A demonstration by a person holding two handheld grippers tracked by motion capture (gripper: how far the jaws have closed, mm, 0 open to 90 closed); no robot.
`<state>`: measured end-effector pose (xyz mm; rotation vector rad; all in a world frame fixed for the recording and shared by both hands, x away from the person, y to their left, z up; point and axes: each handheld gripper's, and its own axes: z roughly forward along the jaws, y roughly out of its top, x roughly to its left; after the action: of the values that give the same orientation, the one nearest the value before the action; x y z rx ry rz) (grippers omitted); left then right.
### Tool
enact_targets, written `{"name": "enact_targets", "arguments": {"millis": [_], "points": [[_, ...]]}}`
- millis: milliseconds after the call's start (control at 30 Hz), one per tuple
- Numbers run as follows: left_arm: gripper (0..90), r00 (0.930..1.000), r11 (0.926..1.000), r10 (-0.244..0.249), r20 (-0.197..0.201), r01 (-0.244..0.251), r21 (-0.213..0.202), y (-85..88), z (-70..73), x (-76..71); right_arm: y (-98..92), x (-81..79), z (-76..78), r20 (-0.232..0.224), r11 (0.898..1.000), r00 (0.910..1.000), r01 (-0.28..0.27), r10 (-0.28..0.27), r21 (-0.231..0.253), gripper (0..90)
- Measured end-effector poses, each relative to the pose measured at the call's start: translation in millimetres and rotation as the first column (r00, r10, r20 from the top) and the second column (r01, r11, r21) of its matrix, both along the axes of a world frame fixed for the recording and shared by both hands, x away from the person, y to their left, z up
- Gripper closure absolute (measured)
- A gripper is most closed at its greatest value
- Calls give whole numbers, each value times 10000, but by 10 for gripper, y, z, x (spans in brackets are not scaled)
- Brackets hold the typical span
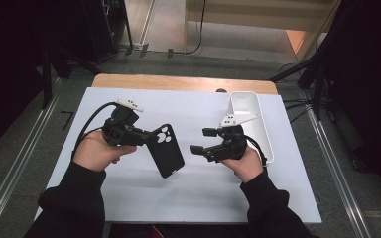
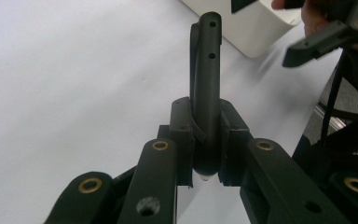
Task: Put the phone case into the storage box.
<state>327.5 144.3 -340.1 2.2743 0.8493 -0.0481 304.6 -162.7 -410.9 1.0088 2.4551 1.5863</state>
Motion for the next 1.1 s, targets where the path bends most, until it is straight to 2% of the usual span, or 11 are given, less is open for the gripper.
{"name": "enact_targets", "arguments": {"millis": [100,167,333,400,567,667,933,1100], "points": [[789,9997,9997,247,94,-246,-79,15,8,7,28,-7,-26,6,9999,10000,-69,69,100,75],[789,9990,9990,422,114,-420,-137,25,12,12,66,-15,-57,82,9999,9999,88,-88,-98,0],[789,9964,9962,846,-17,-846,-187,50,11,36,109,-29,-91,26,10000,10000,-2,2,-31,0],[788,9945,9942,1042,-32,-1043,-249,57,10,46,129,-43,-92,181,9999,9998,108,-106,-128,0],[789,9882,9877,1531,-45,-1532,-311,62,-3,64,195,-83,-103,237,9997,9994,246,-244,-67,0],[789,9828,9827,1830,-226,-1836,-230,63,-5,72,216,-96,-108,298,9995,9991,311,-309,-76,0],[789,9737,9737,2278,-33,-2278,0,27,-25,66,339,-154,-128,511,9986,9975,507,-497,-179,0],[789,9735,9736,2280,-169,-2278,134,-16,-19,43,404,-190,-133,682,9961,9942,853,-836,-217,0]]}}
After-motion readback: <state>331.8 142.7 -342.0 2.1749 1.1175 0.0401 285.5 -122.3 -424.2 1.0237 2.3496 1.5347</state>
